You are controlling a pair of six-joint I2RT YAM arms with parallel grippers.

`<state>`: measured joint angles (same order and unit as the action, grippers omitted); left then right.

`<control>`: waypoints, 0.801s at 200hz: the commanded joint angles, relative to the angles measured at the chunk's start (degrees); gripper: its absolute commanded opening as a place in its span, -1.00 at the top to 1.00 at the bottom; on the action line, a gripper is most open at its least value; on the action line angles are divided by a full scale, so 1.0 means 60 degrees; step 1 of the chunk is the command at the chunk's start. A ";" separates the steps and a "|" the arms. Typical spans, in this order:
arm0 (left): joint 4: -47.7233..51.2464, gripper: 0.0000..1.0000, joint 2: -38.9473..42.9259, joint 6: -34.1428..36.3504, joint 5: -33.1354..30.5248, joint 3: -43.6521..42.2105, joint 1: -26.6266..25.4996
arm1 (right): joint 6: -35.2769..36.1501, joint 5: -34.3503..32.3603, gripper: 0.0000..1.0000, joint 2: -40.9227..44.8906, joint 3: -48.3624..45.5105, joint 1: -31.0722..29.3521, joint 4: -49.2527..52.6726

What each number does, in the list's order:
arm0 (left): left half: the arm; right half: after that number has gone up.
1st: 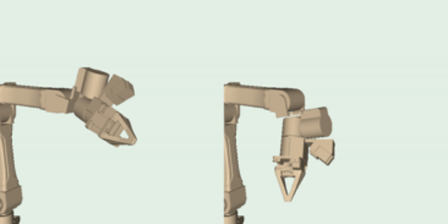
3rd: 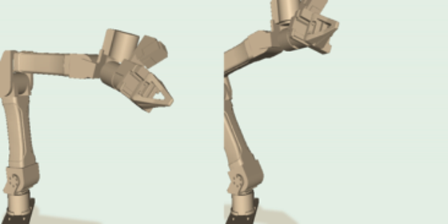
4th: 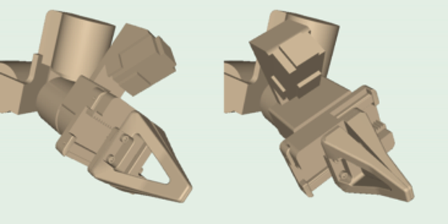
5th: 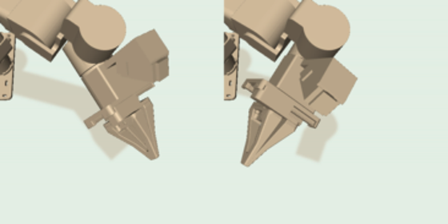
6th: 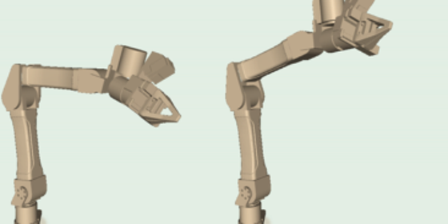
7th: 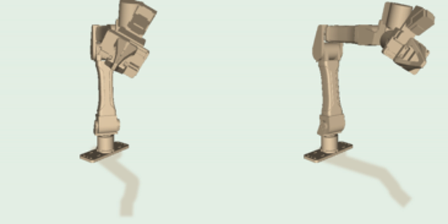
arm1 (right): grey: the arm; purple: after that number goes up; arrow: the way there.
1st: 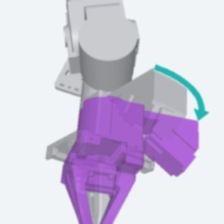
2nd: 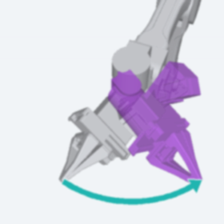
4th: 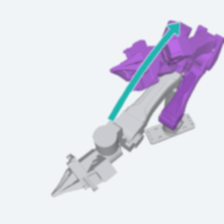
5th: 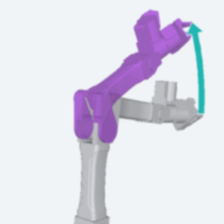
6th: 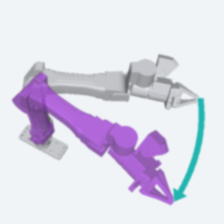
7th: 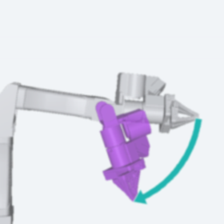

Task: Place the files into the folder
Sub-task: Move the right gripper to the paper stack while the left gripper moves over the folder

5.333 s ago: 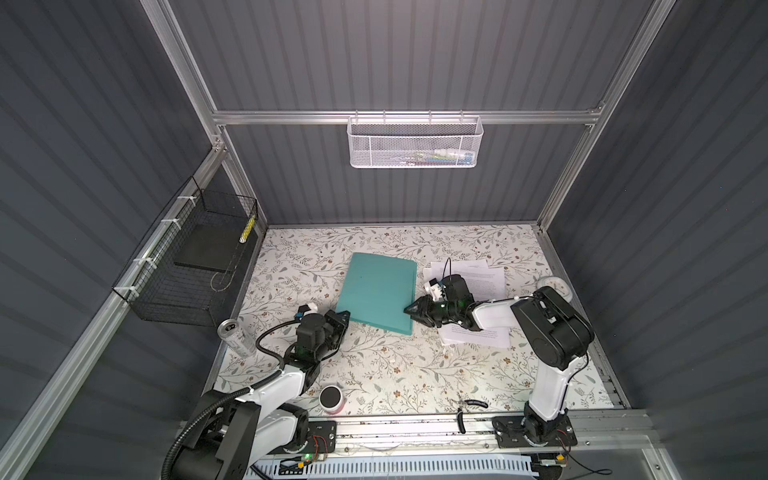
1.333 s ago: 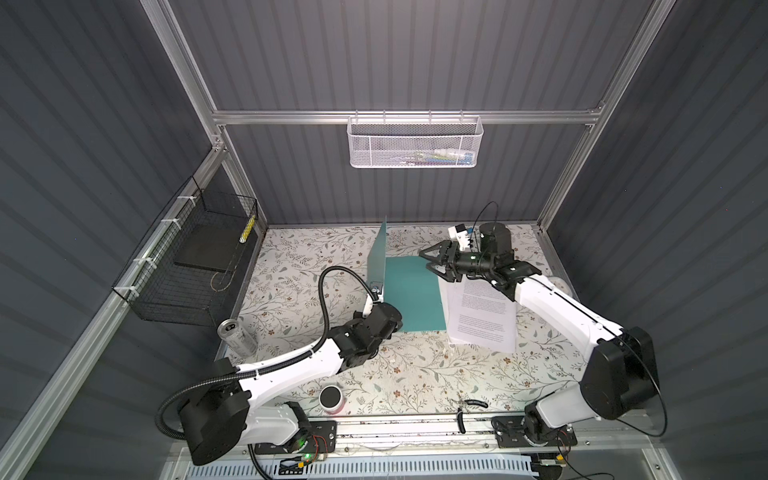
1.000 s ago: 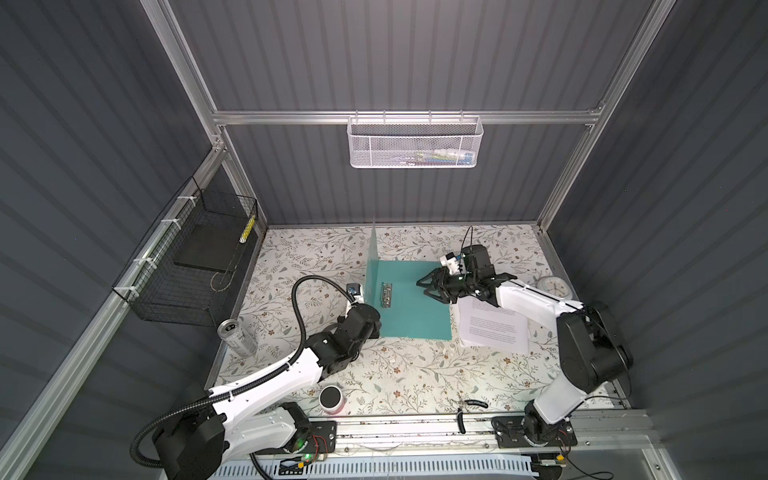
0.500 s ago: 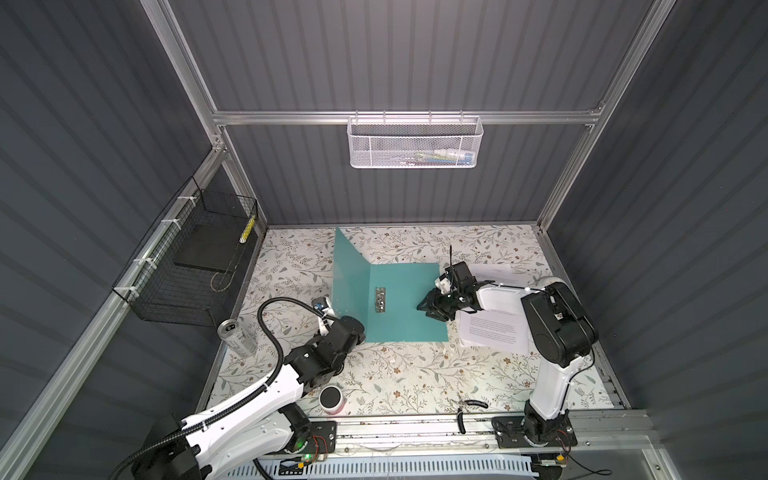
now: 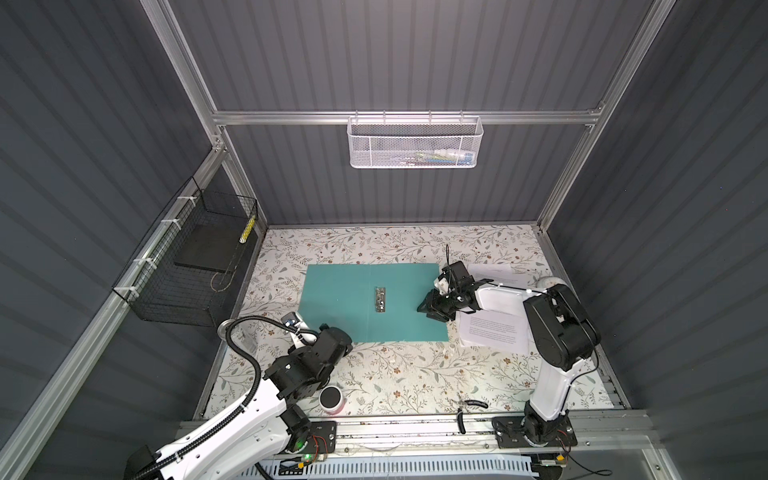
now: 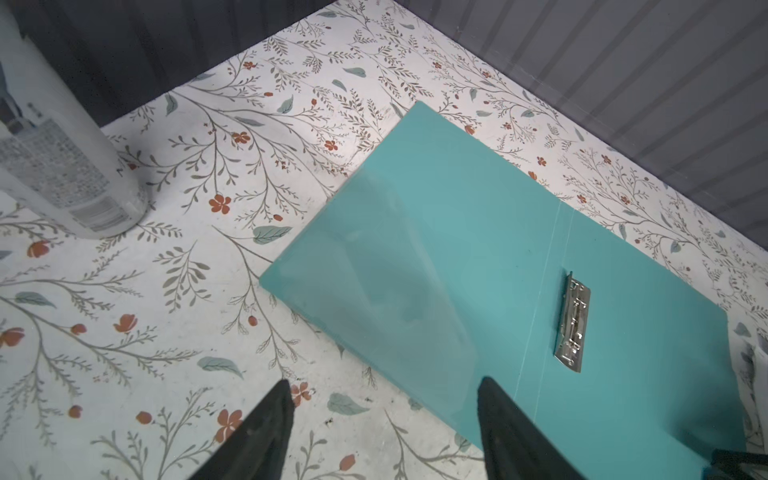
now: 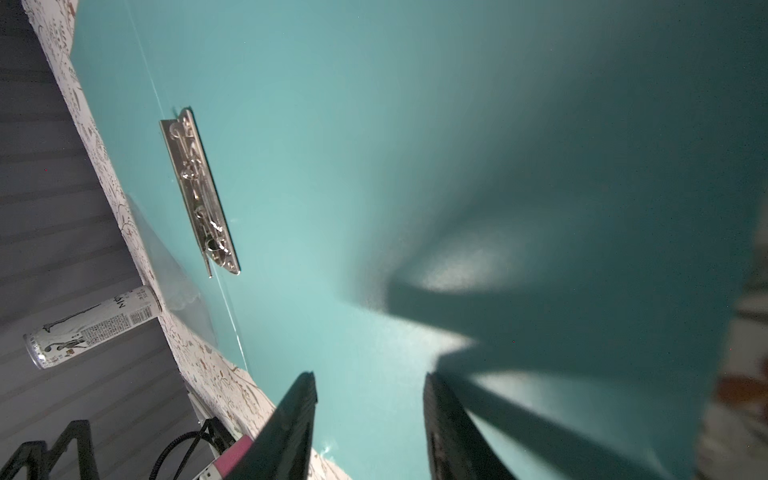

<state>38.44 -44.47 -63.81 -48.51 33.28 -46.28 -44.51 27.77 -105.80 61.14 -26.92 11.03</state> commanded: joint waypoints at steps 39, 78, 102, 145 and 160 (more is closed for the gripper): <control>-0.3740 -0.41 -0.3146 0.3881 0.3810 0.1945 -0.0037 | 0.1860 -0.2766 -0.20 0.3235 0.0649 0.0357 0.2871; -0.5812 -0.39 -0.5581 0.5420 0.6075 0.3403 -0.0260 | 0.2411 -0.3836 -0.22 0.5405 -0.0430 0.2037 0.4256; -0.6320 -0.39 -0.6763 0.5709 0.6975 0.4174 -0.0309 | 0.2748 -0.4083 -0.24 0.6369 -0.1313 0.3615 0.4564; -0.6973 -0.38 -0.7806 0.5655 0.7639 0.4292 -0.0261 | 0.2691 -0.3669 -0.26 0.6049 -0.2296 0.6107 0.3702; -0.7050 -0.37 -0.7988 0.5604 0.7949 0.4262 -0.0114 | 0.2682 -0.3514 -0.27 0.5661 -0.2338 0.6559 0.3295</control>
<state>-1.41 -90.83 -31.57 -5.50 58.22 -47.90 -29.12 5.37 -69.17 47.62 9.41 34.13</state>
